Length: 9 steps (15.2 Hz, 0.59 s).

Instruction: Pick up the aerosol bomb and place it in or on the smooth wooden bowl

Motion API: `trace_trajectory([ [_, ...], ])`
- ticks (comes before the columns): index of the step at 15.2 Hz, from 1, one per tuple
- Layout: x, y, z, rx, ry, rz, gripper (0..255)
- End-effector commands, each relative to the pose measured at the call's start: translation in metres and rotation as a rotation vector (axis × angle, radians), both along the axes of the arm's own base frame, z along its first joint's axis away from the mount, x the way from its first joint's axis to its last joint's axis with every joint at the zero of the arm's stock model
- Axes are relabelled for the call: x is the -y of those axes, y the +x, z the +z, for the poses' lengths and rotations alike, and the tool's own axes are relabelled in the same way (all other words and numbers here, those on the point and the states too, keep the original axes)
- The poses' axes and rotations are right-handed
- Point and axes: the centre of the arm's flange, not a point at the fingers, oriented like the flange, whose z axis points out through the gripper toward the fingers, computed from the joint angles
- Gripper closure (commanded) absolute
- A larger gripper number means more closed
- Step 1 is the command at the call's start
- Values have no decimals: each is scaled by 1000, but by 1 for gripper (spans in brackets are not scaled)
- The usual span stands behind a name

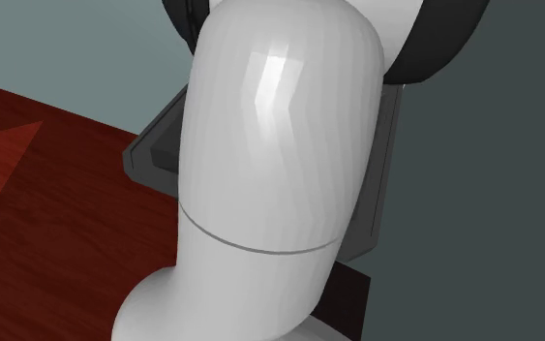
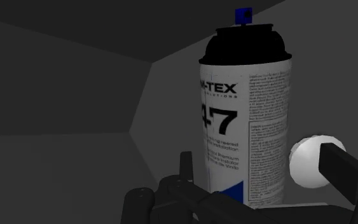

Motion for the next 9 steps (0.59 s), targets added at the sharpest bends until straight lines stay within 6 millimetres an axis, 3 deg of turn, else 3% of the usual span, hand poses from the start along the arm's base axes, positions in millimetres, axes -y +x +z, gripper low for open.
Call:
trace_trajectory([
  [1, -1, 2, -11, 1, 0, 0, 0],
  [5, -3, 2, -30, 1, 0, 0, 0],
  [9, -3, 2, -30, 1, 0, 0, 0],
])
